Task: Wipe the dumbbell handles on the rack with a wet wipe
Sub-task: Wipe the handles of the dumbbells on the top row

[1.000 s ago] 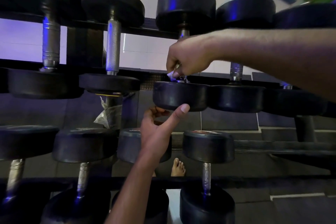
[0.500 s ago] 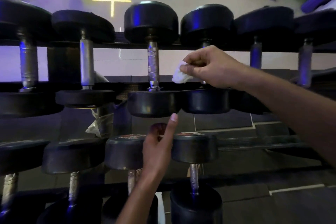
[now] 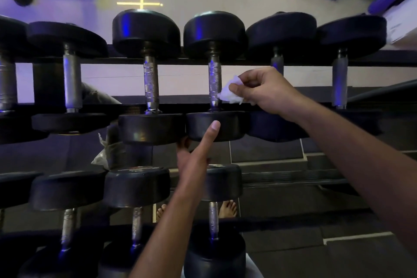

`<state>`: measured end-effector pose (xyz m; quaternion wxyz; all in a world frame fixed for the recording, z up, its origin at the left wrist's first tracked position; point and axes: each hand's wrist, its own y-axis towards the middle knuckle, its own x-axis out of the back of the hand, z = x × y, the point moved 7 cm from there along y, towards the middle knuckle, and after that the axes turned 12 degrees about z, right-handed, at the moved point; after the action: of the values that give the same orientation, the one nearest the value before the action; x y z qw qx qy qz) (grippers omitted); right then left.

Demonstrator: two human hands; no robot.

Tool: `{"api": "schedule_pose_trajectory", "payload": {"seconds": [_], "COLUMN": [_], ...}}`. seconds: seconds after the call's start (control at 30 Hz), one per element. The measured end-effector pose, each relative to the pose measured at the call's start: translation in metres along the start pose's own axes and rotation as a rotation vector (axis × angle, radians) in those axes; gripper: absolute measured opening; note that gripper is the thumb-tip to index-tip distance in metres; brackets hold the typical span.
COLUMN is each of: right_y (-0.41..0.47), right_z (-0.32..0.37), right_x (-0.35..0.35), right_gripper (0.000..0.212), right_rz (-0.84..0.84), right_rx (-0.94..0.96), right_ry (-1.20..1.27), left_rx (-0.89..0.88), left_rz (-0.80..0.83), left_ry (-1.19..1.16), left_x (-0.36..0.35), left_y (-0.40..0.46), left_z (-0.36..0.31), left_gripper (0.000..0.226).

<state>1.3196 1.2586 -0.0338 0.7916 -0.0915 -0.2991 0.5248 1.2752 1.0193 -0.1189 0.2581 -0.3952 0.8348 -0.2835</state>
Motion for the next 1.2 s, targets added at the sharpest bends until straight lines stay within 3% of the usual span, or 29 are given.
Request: {"api": "schedule_pose_trajectory", "payload": {"seconds": [0.07,0.17,0.3,0.5,0.63,0.73,0.8,0.87,0.97,1.07,1.2], "right_y": [0.005,0.008,0.018,0.026,0.05,0.068,0.075,0.076,0.064,0.043,0.025], "right_z": [0.005,0.033,0.047,0.054,0.071,0.077,0.076,0.078,0.081,0.067,0.03], "right_x": [0.002,0.003,-0.031,-0.046,-0.071,-0.102,-0.112,-0.111,-0.086,-0.057,-0.033], "right_gripper": [0.022,0.02,0.009,0.024,0.036,0.011,0.014,0.009,0.032,0.031,0.025], "right_rz": [0.014,-0.03,0.156,0.183,0.304,0.382,0.462,0.464,0.325,0.247,0.189], "right_rx": [0.025,0.196,0.35,0.473,0.28,0.064,-0.084,-0.082,0.053,0.157,0.05], "right_ry": [-0.108,-0.317,-0.564,-1.117,-1.412,-1.669,-1.742,-1.684,-1.492,-1.15,-0.654], "left_rx": [-0.009,-0.007,-0.028,-0.047,-0.043,-0.038,-0.047,-0.045,-0.05,-0.052,-0.066], "left_rz": [0.022,0.045,0.026,0.04,0.047,0.04,0.032,0.03,0.025,0.024,0.029], "left_ry": [-0.008,-0.001,0.008,0.024,0.025,0.012,-0.003,-0.007,-0.022,-0.039,-0.043], "left_x": [-0.004,-0.009,-0.009,-0.007,-0.008,-0.008,-0.007,-0.006,-0.004,-0.004,-0.006], "left_y": [-0.002,-0.005,-0.004,-0.003,-0.004,-0.004,-0.004,-0.004,-0.002,0.0,0.001], "left_z": [-0.002,-0.002,-0.004,-0.004,-0.005,-0.006,-0.005,-0.004,-0.002,-0.001,-0.003], "left_gripper": [0.105,0.105,0.104,0.101,0.103,0.104,0.105,0.105,0.108,0.108,0.1]}}
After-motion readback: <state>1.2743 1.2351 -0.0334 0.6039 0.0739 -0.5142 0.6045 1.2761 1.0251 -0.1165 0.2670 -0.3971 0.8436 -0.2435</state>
